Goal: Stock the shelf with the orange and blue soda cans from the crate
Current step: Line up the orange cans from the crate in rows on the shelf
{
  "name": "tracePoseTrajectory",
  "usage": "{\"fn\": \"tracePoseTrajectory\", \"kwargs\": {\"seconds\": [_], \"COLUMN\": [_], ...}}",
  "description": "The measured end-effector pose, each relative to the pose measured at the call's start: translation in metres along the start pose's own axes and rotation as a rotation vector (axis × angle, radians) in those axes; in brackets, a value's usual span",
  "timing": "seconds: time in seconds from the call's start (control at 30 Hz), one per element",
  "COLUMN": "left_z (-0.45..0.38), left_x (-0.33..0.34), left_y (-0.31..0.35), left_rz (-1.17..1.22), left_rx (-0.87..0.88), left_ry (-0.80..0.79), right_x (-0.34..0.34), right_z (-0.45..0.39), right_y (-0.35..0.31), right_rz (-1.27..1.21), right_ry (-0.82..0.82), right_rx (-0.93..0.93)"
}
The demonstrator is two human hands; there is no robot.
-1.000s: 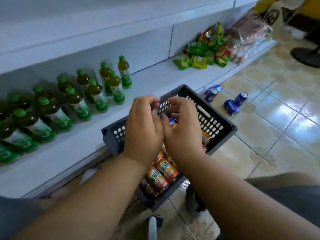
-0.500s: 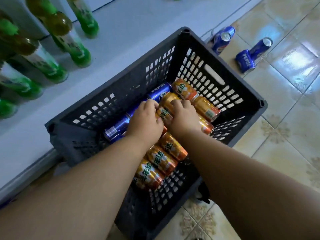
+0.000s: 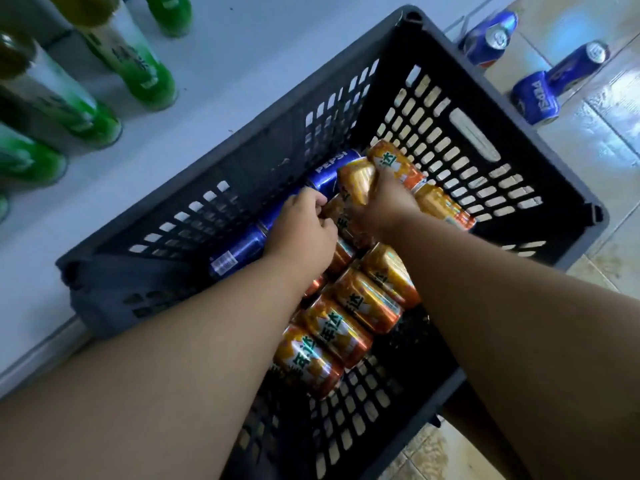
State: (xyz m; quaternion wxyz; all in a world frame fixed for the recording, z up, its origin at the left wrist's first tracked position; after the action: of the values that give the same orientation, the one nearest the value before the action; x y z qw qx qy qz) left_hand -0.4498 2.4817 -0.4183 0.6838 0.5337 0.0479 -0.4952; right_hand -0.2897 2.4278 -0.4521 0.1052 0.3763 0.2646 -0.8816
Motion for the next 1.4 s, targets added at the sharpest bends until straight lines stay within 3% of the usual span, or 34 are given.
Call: {"fn": "tracePoseTrajectory", "kwargs": {"seconds": [0.07,0.17,0.27,0.33,0.4,0.5,0.67,0.8,1.13,1.27,1.4], "left_z": [0.001,0.015,0.049,0.078,0.108,0.156,0.23,0.293,0.341,0.317,0.273], "left_x": [-0.014,-0.033,-0.053,-0.071,-0.089,-0.13,-0.217,-0.288,-0.442,-0.502,-0.549], "left_y": [-0.004,-0.009,0.016,0.033,0.044,0.054,0.063,0.076,0.072,0.056,0.028], "left_rz": [0.193,0.708,1.164,1.304,1.322,1.215,0.888,0.679,0.616,0.648,0.796], "left_rx": [-0.16,-0.432,-0.474,-0.414,-0.398,-0.339,-0.218,-0.004,0.187,0.182,0.144], "left_ry": [0.05,0.045,-0.086,-0.139,-0.119,0.049,0.383,0.704,1.086,1.146,1.131], "right_x": [-0.008,-0.011,-0.022,-0.031,-0.039,-0.055,-0.073,-0.075,-0.094,-0.088,-0.063], "right_z": [0.026,0.078,0.141,0.181,0.215,0.258,0.342,0.403,0.478,0.477,0.444], "right_y": [-0.013,-0.05,-0.093,-0.113,-0.126,-0.132,-0.173,-0.225,-0.377,-0.449,-0.518], "right_rz": [-0.41,-1.002,-1.184,-1.192,-1.173,-0.938,-0.738,-0.803,-0.749,-0.675,-0.492], "right_ry": [-0.115,-0.455,-0.715,-0.725,-0.614,-0.247,0.027,0.061,0.159,0.065,-0.153], "right_rx": [0.053,0.042,-0.077,-0.129,-0.12,-0.142,-0.443,-0.64,-1.102,-1.235,-1.205]}}
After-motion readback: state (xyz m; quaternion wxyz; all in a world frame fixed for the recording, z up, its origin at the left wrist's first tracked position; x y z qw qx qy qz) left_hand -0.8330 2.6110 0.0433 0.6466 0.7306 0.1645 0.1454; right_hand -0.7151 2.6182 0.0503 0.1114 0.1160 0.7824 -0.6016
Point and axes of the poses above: each hand's wrist, its own z-axis away from the middle knuckle, its own x-axis out of the palm, y = z × x, the point moved 8 cm from there along -z, towards the middle knuckle, and after that the axes turned 1 degree about x, right-handed, at the moved point
